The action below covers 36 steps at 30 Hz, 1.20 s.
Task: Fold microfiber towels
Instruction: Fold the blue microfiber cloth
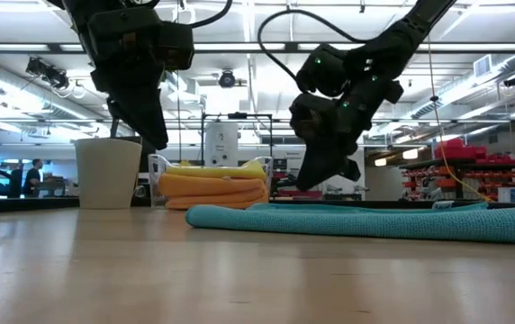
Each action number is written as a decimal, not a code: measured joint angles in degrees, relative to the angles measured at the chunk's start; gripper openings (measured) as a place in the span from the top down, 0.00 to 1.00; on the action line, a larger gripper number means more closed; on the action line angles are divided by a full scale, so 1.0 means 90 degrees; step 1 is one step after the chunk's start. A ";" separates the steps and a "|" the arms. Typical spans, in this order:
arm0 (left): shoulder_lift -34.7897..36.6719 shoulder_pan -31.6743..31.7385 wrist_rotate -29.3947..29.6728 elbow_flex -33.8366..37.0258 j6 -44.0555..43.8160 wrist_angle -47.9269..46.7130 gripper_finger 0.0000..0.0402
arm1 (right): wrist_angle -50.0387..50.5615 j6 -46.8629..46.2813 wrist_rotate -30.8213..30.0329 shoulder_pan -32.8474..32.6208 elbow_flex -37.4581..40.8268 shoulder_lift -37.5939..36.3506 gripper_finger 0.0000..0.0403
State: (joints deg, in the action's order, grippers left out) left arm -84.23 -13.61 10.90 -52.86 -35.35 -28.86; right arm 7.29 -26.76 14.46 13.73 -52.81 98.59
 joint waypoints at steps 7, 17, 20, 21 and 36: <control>0.0000 0.0000 0.0000 0.0000 0.0005 -0.0005 0.73 | -0.0007 -0.0056 0.0085 -0.0006 -0.0020 0.0095 0.88; 0.0000 0.0089 0.0000 0.0002 0.0013 0.0021 0.73 | -0.0355 -0.1013 -0.0035 0.0181 -0.0026 0.0267 0.69; 0.0000 0.0149 -0.0005 0.0002 0.0036 0.0026 0.73 | -0.0298 -0.1250 0.0053 0.0130 -0.0015 0.0450 0.65; 0.0000 0.0171 -0.0005 0.0002 0.0039 0.0034 0.73 | -0.0319 -0.1320 0.0062 0.0120 -0.0016 0.0488 0.64; 0.0000 0.0325 -0.0119 0.0002 0.0073 0.0034 0.73 | -0.0326 -0.1264 0.0147 -0.0138 -0.0020 0.0551 0.69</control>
State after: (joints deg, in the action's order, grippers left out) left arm -84.23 -10.68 9.82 -52.84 -34.70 -28.56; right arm 4.35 -38.14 15.79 12.49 -52.99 103.55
